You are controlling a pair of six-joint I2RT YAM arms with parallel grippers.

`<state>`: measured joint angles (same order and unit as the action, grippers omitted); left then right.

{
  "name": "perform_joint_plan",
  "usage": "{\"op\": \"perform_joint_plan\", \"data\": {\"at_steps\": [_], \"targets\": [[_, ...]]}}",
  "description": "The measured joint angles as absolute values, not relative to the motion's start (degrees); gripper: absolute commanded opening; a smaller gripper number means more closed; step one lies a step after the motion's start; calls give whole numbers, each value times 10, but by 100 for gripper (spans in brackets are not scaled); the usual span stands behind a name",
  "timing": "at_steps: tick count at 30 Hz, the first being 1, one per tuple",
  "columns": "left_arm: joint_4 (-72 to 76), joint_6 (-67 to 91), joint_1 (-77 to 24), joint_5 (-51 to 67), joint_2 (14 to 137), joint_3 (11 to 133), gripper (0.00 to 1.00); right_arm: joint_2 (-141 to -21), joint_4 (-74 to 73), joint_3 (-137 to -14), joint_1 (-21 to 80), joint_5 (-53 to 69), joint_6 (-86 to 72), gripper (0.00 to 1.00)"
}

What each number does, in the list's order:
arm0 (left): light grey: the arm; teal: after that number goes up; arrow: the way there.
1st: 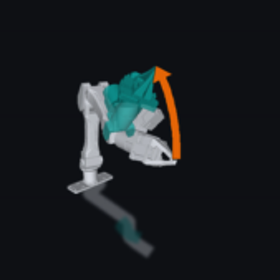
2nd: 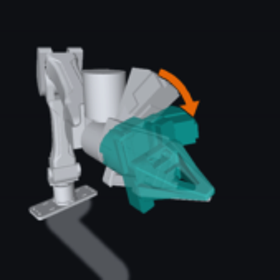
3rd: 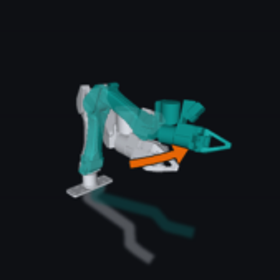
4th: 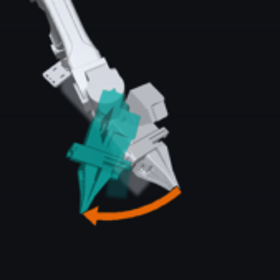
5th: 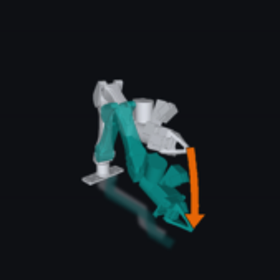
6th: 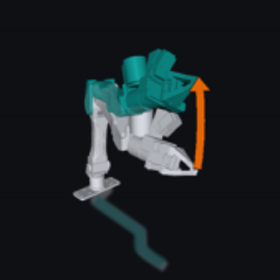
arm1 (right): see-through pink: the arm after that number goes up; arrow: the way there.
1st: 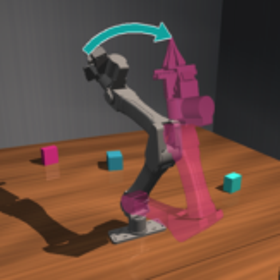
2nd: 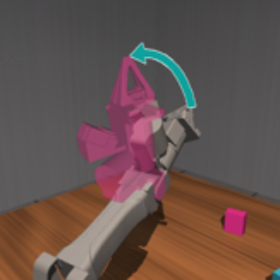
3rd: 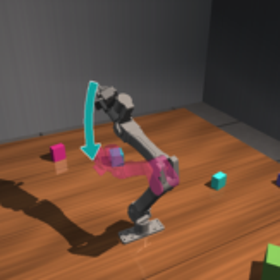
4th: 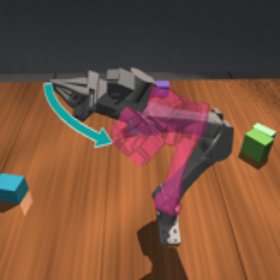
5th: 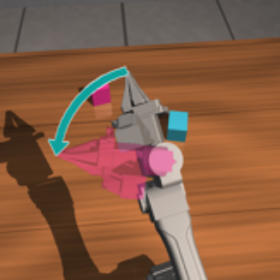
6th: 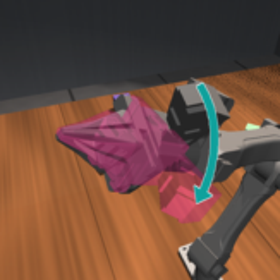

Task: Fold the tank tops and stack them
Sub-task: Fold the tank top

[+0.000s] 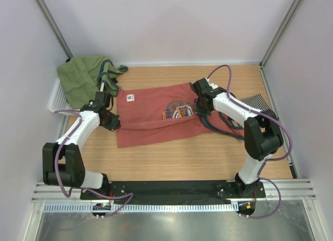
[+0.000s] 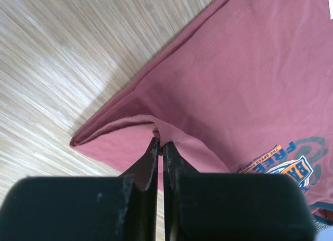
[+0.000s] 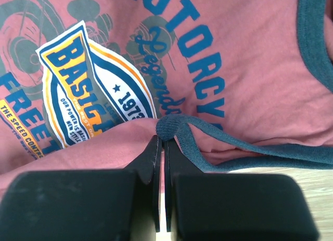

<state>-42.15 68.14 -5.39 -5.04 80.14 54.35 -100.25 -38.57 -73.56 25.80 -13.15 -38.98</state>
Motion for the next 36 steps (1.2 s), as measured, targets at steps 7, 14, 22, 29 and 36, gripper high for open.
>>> {"op": "perform_joint_plan", "data": {"at_steps": [7, 14, 22, 29, 36], "targets": [[-417, 684, -33, -44, 809, 543, 0, -1025, -387, -761, 258, -129, -387, 4], [-405, 684, -24, -40, 823, 543, 0, -1048, -391, -788, 258, -128, -380, 4], [-398, 683, -16, -36, 861, 550, 0, -1081, -398, -820, 258, -132, -373, 6], [-387, 683, -11, -29, 894, 561, 8, -1108, -404, -840, 258, -139, -374, 17], [-360, 669, -9, -22, 903, 563, 75, -1113, -385, -841, 254, -158, -378, 64]]}}
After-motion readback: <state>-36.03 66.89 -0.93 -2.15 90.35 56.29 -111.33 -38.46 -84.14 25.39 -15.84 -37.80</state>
